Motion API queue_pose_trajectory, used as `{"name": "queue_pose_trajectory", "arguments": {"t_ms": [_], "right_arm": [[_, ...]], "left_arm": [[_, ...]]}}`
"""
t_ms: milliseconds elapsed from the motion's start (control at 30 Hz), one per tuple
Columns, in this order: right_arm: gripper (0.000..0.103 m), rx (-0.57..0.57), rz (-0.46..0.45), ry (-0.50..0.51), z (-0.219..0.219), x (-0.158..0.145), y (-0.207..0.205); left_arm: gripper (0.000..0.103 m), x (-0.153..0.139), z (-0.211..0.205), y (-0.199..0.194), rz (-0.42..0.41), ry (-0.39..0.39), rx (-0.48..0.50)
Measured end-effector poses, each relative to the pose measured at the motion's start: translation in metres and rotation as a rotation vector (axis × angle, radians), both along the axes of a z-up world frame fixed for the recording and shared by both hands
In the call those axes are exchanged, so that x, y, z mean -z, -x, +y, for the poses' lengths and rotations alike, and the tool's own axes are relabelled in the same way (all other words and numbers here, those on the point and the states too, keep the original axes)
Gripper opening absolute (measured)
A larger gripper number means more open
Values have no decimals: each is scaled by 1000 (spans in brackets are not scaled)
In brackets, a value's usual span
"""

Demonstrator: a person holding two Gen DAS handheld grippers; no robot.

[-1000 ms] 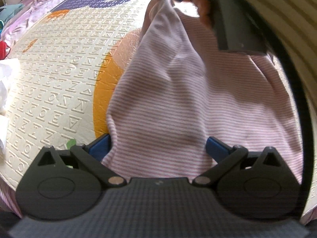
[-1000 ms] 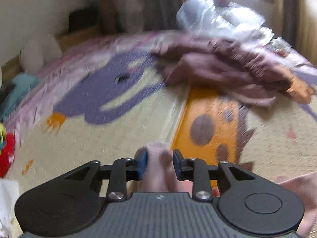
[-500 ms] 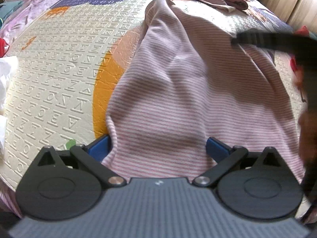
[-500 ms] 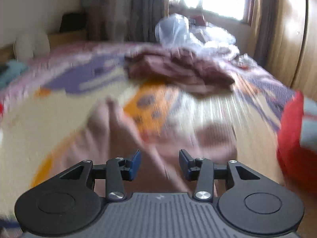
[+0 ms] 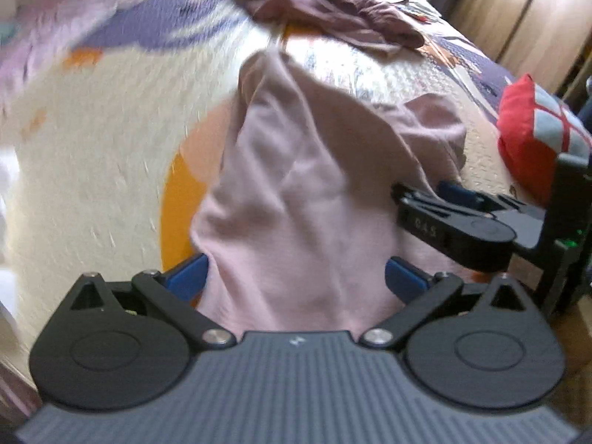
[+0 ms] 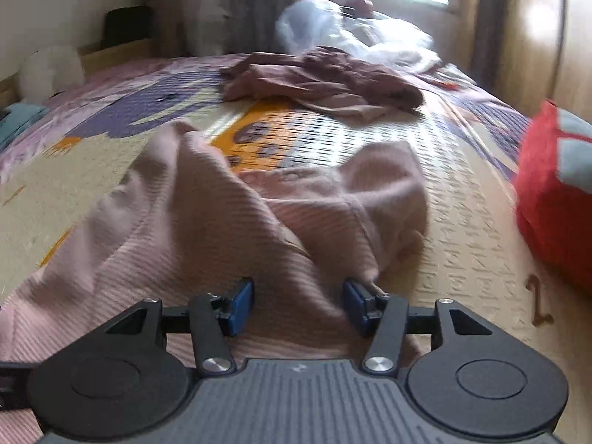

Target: Fold clothes

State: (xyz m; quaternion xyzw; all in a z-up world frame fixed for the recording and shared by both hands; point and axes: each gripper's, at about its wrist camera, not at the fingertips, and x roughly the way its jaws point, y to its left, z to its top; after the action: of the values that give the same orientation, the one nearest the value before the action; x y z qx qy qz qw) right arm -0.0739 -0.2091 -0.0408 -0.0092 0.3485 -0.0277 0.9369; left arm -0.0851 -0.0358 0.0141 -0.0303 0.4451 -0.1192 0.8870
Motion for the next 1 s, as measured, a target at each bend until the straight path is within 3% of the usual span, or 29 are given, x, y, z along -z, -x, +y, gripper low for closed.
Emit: {"name": "queue_pose_trajectory", "arguments": {"t_ms": [100,200,267,400,500,633,833,867,1000], "right_arm": [[55,1,-11,24,0,-7,9],[56,10,-21,3,-7,-14,12],[56,31,-20,-10,-13,-15,12],[57,72,-7,22,-17,-10,11],[58,65,-7,56,-14,-10,14],[67,58,-27,80,-8,-9,13],[63,43,-18,181,7,3,12],[58,35,-18,189,9,2,13],[59,-18,-14,172,14,4,16]], "left_arm": [[103,-29,-4,-16,-37,4,-13],[103,-42,-15,-52,-4,10,8],[103,-34,-17,-67,10,30,-9],[103,15,-11,-67,0,1,-72],[103,48,-12,-82,192,-17,-14],[103,51,-7,-87,209,14,-41],[103,57,-24,-79,178,-94,5],[103,57,-23,-78,176,-88,-2],[103,56,-21,-77,180,-83,-4]]}}
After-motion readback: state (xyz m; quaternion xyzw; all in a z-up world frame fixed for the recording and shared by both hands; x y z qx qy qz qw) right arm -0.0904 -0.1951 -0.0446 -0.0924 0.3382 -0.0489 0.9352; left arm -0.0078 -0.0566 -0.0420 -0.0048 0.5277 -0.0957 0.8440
